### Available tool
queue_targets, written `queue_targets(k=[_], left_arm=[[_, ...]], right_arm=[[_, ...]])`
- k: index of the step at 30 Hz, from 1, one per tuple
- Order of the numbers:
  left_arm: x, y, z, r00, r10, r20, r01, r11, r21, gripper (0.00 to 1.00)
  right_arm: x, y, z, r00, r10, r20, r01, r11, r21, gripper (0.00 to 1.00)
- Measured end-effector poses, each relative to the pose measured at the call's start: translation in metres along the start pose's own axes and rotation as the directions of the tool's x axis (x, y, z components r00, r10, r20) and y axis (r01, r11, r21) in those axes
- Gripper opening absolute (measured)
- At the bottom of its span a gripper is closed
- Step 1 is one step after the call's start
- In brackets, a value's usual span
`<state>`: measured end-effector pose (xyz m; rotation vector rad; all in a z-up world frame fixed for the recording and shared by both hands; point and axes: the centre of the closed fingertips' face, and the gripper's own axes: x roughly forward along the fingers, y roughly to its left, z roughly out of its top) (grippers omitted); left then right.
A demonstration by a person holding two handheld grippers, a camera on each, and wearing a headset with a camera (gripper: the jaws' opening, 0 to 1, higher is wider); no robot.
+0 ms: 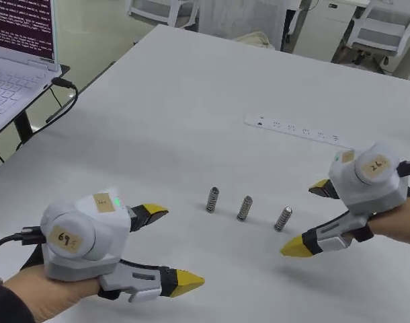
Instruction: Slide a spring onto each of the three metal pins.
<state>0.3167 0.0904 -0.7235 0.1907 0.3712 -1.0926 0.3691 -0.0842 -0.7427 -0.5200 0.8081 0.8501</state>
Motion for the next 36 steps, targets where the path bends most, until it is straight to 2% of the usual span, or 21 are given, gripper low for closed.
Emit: queue_targets(k=[7, 10, 15, 19, 24, 31, 34, 35, 36], left_arm=[[-0.002, 0.000, 0.005, 1.0000, 0.007, 0.006, -0.007, 1.000, 0.008, 0.71], [-0.004, 0.002, 0.007, 0.9999, 0.010, 0.009, -0.010, 1.000, 0.011, 0.72], [-0.007, 0.002, 0.013, 0.9997, 0.014, 0.020, -0.014, 1.000, 0.015, 0.72], [-0.009, 0.001, 0.017, 0.9994, 0.016, 0.031, -0.017, 1.000, 0.018, 0.72], [-0.011, 0.000, 0.019, 0.9990, 0.020, 0.039, -0.020, 1.000, 0.019, 0.71], [-0.014, -0.004, 0.020, 0.9985, 0.022, 0.049, -0.022, 1.000, 0.012, 0.72], [-0.016, -0.004, 0.020, 0.9985, 0.024, 0.049, -0.025, 1.000, 0.011, 0.71], [-0.016, -0.005, 0.020, 0.9984, 0.025, 0.051, -0.026, 1.000, 0.009, 0.71], [-0.017, -0.005, 0.021, 0.9982, 0.026, 0.054, -0.026, 1.000, 0.005, 0.71]], right_arm=[[-0.014, 0.008, 0.001, 0.9975, -0.033, 0.062, 0.031, 0.999, 0.023, 0.93], [-0.023, 0.011, 0.004, 0.9935, -0.060, 0.097, 0.057, 0.998, 0.030, 0.93], [-0.040, 0.017, 0.010, 0.9830, -0.100, 0.154, 0.092, 0.994, 0.058, 0.93], [-0.050, 0.026, 0.008, 0.9761, -0.119, 0.181, 0.107, 0.991, 0.078, 0.93], [-0.062, 0.039, -0.001, 0.9666, -0.146, 0.210, 0.125, 0.986, 0.114, 0.93], [-0.071, 0.053, -0.014, 0.9577, -0.173, 0.230, 0.138, 0.977, 0.163, 0.93], [-0.074, 0.059, -0.016, 0.9487, -0.190, 0.253, 0.144, 0.971, 0.190, 0.93], [-0.075, 0.060, -0.015, 0.9419, -0.204, 0.267, 0.152, 0.968, 0.202, 0.93], [-0.075, 0.060, -0.016, 0.9388, -0.210, 0.273, 0.155, 0.966, 0.208, 0.93]])
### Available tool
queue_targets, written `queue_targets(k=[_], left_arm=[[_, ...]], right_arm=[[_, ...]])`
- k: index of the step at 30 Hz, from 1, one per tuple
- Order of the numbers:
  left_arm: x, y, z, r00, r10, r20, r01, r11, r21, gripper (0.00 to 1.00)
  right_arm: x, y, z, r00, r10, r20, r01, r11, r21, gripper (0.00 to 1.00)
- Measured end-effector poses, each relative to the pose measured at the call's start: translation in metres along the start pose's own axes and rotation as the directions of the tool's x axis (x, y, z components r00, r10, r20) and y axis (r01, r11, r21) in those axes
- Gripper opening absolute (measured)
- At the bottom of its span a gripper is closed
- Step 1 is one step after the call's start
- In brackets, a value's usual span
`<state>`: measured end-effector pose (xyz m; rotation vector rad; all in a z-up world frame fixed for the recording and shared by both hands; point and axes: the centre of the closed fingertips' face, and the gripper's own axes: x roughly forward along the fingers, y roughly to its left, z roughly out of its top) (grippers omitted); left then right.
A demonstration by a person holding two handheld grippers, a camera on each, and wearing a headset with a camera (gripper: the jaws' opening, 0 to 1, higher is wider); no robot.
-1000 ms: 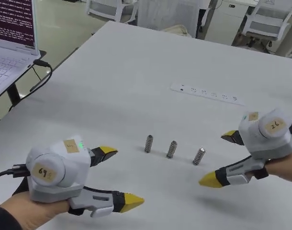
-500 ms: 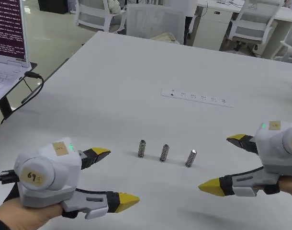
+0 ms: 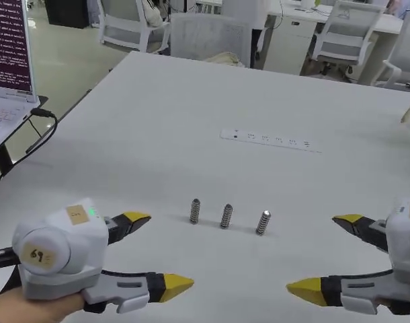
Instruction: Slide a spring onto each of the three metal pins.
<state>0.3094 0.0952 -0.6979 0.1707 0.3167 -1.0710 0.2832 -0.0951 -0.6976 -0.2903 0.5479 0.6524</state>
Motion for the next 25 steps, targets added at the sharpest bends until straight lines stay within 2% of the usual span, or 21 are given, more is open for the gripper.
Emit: queue_targets(k=[5, 7, 13, 25], left_arm=[[-0.001, 0.000, -0.001, 1.0000, 0.003, 0.000, -0.003, 1.000, -0.003, 0.71], [-0.001, 0.000, -0.001, 1.0000, 0.005, -0.001, -0.005, 1.000, -0.006, 0.71], [0.000, 0.001, -0.007, 0.9999, 0.006, -0.011, -0.006, 1.000, -0.015, 0.71], [0.000, 0.000, -0.009, 0.9998, 0.007, -0.017, -0.007, 1.000, -0.018, 0.71]], right_arm=[[0.001, 0.004, -0.005, 0.9999, -0.008, 0.014, 0.008, 1.000, 0.025, 0.93], [0.000, 0.004, -0.007, 0.9995, -0.015, 0.029, 0.014, 0.998, 0.061, 0.93], [0.005, 0.003, -0.024, 0.9998, -0.016, 0.011, 0.015, 0.996, 0.087, 0.93], [0.007, 0.001, -0.027, 0.9996, -0.024, 0.014, 0.023, 0.994, 0.108, 0.93]])
